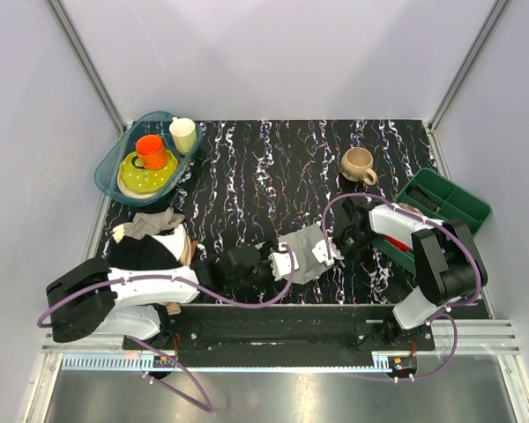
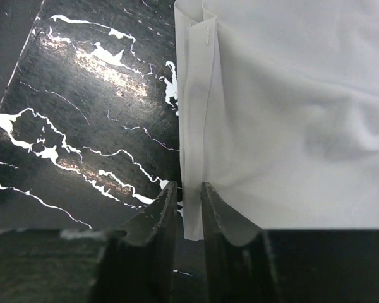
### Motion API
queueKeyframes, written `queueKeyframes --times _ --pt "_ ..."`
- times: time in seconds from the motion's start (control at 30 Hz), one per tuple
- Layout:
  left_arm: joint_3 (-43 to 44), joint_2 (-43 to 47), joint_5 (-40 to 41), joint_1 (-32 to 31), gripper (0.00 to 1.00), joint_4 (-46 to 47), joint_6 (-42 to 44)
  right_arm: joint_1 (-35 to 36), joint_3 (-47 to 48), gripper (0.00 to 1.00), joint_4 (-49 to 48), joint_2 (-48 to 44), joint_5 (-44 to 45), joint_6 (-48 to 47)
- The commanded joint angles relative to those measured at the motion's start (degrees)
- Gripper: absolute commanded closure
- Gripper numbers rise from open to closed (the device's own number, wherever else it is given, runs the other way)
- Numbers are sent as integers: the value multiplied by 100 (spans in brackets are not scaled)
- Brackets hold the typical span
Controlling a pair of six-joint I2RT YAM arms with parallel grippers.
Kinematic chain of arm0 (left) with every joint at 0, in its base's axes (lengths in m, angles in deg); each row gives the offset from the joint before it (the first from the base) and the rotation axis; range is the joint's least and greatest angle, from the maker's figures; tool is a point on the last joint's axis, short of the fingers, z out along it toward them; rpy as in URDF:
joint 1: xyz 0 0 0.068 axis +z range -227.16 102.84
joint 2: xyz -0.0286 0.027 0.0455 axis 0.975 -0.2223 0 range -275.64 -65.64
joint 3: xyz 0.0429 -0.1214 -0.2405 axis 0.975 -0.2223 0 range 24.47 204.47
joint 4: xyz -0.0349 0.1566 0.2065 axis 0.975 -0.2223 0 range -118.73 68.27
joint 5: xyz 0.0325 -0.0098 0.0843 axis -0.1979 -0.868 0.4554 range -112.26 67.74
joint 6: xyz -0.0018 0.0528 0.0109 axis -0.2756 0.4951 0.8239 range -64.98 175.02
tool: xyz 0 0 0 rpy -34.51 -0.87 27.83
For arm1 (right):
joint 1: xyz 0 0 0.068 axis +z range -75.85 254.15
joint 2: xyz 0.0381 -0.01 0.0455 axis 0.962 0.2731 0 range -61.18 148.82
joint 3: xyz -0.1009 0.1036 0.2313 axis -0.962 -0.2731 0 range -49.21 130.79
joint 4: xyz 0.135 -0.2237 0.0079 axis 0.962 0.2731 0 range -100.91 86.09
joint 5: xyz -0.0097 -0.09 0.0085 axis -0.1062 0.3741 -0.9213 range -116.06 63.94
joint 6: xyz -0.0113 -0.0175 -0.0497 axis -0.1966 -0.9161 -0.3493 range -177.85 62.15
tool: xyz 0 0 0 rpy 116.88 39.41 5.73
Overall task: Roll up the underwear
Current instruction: Fold the underwear at the center of the board.
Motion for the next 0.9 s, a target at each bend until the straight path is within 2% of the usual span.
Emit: queueKeyframes --times 0.0,0.17,0.3,0.73,0.87 --pt "-126 -370 -23 -105 14 1337 371 59 -110 77 -432 166 455 60" --pt "75 -1222 -120 -184 15 1928 477 77 -66 86 -459 166 429 350" --pt "243 -1697 29 -237 16 2280 556 59 13 90 -476 175 323 631" --pt "524 -2524 -5 -264 18 2834 407 59 224 94 -283 25 -20 1036" --pt "621 -2761 -50 -273 23 2834 328 59 295 94 -204 -36 -134 1115"
